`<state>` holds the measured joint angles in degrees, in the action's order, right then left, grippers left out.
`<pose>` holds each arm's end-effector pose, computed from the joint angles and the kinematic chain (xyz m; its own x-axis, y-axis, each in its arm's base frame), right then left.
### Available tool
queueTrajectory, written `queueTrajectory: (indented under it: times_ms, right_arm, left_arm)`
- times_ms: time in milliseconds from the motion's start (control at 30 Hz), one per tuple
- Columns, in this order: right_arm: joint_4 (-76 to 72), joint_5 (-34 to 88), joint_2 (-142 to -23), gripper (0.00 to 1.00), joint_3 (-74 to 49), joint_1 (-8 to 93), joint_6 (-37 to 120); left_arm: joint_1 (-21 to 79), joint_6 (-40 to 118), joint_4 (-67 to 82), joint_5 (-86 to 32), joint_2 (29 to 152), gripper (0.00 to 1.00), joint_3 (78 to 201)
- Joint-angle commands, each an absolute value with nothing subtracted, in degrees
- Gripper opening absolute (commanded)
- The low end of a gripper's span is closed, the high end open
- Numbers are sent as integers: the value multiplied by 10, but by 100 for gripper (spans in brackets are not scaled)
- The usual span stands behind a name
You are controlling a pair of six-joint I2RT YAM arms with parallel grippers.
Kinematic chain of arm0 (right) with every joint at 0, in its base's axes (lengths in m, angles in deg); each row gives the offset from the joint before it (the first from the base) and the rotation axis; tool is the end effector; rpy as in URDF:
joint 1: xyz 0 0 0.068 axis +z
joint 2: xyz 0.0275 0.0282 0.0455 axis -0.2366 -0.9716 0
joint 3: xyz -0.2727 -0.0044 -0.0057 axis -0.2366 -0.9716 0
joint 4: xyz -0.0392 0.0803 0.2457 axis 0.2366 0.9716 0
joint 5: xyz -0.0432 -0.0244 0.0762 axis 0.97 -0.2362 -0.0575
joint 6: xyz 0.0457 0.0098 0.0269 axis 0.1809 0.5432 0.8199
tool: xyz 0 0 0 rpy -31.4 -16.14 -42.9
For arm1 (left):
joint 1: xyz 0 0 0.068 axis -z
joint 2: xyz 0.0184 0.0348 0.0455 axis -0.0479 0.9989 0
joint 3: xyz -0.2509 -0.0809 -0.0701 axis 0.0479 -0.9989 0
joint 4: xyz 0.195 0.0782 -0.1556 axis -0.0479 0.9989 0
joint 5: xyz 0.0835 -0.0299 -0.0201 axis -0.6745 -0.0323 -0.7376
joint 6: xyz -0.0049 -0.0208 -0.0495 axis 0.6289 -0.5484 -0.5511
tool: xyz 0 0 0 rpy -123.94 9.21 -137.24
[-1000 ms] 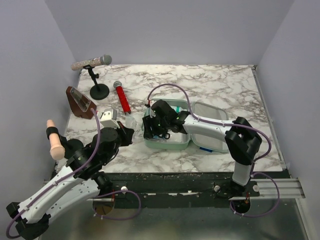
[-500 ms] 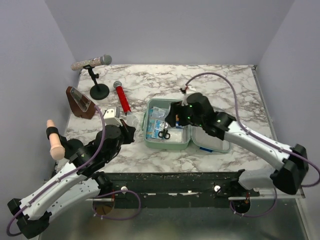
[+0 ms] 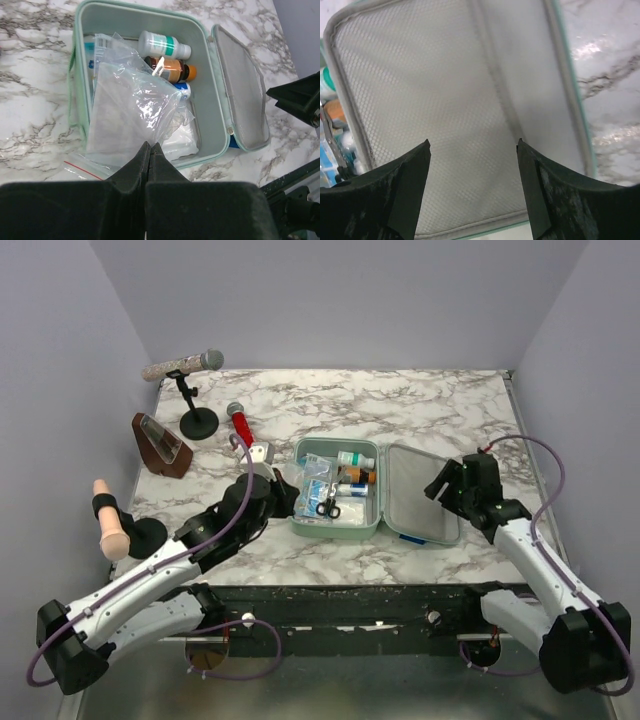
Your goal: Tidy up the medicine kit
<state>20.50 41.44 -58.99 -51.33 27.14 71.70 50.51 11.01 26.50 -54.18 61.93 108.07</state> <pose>0.2033 0.0443 0.2289 -0.6317 0.4619 -0.6226 0.2863 0.8853 0.3664 0.1346 -0.1310 0.2986 -0.5215 -0.3313 -0.7863 0.2150 0.8408 -0.4969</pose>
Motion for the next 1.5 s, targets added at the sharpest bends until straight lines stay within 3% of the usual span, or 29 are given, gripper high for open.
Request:
queueTrajectory:
  times_ms: [0, 500, 1000, 1333, 1467]
  right_arm:
    - [216, 373, -534, 79, -549, 201, 761]
    - [250, 148, -257, 100, -702, 194, 881]
    - [312, 108, -177, 100, -772, 199, 918]
    - [281, 232, -129, 100, -795, 199, 958]
    - [210, 278, -175, 100, -793, 199, 964]
  left_arm:
    - [507, 125, 200, -474, 658, 0, 1104]
    - [509, 96, 122, -423, 696, 0, 1053]
    - [524, 81, 110, -428, 707, 0, 1035]
    - [531, 80, 104, -432, 713, 0, 1031]
    - [532, 86, 114, -440, 709, 0, 1033]
